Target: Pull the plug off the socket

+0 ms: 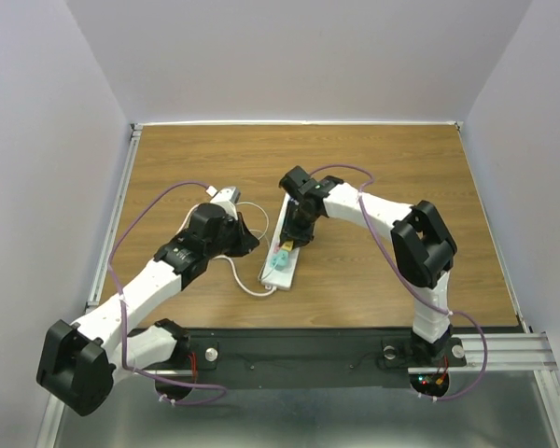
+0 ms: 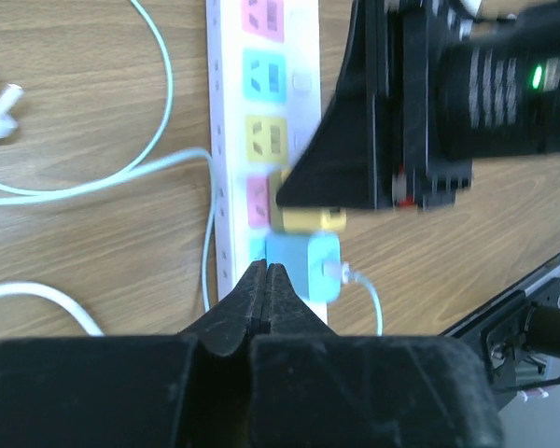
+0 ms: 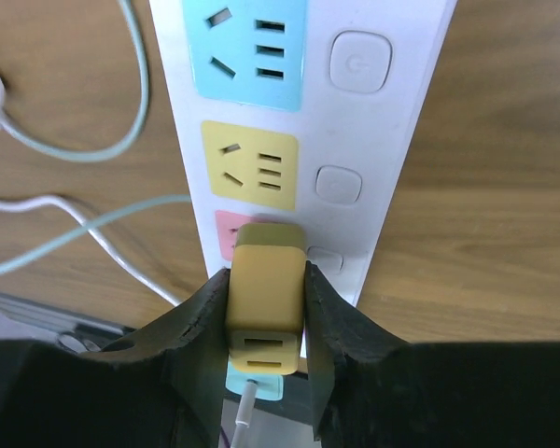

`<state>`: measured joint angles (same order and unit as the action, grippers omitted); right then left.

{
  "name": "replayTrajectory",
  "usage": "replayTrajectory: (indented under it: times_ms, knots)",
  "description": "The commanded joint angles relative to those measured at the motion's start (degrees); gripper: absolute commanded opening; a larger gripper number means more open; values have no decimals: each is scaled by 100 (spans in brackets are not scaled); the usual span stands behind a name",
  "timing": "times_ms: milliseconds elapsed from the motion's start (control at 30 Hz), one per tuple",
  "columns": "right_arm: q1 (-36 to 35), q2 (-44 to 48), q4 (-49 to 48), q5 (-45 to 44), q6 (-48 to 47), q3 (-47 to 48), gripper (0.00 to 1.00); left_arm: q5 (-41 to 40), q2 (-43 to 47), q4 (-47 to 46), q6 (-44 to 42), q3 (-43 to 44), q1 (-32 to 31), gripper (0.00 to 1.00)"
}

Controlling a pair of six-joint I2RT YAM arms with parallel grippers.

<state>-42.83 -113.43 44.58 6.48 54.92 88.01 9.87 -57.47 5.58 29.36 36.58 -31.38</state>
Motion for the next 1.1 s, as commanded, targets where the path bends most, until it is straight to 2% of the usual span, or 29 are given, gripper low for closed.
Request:
replayTrajectory:
  times_ms: [0,100,200,300,500,567,733,833,1067]
  knots:
    - [608,-162,-29,-410,-50,453,0,444,-158,-312,-194,280,17,0]
    - [1134,-250,348,-612,-191,725,0,682,-465,-391,-212,376,17,0]
    - [1416,-294,770,-1225,-192,1007,1,805,-598,-532,-177,455,0,0]
    - [1532,-285,921,-1439,-139,1078,1,911,-739,-786,-168,569,-44,0]
    - [1541,-312,895,-1096,-69,815,0,947,-1634,-1366,-203,1026,-272,0]
    - [1541,-347,869,-1044,-77,762,1,1017,-2231,-1516,-247,1359,-316,0]
    - [1541,-400,798,-807,-148,814,1,955,-3504,-1578,-510,2168,-466,0]
    - [1541,-391,789,-789,-174,832,0,973,-3937,-1534,-668,2573,-536,0]
    - [1541,-364,781,-762,-209,736,0,1262,-4386,-1762,-643,2390,-668,0]
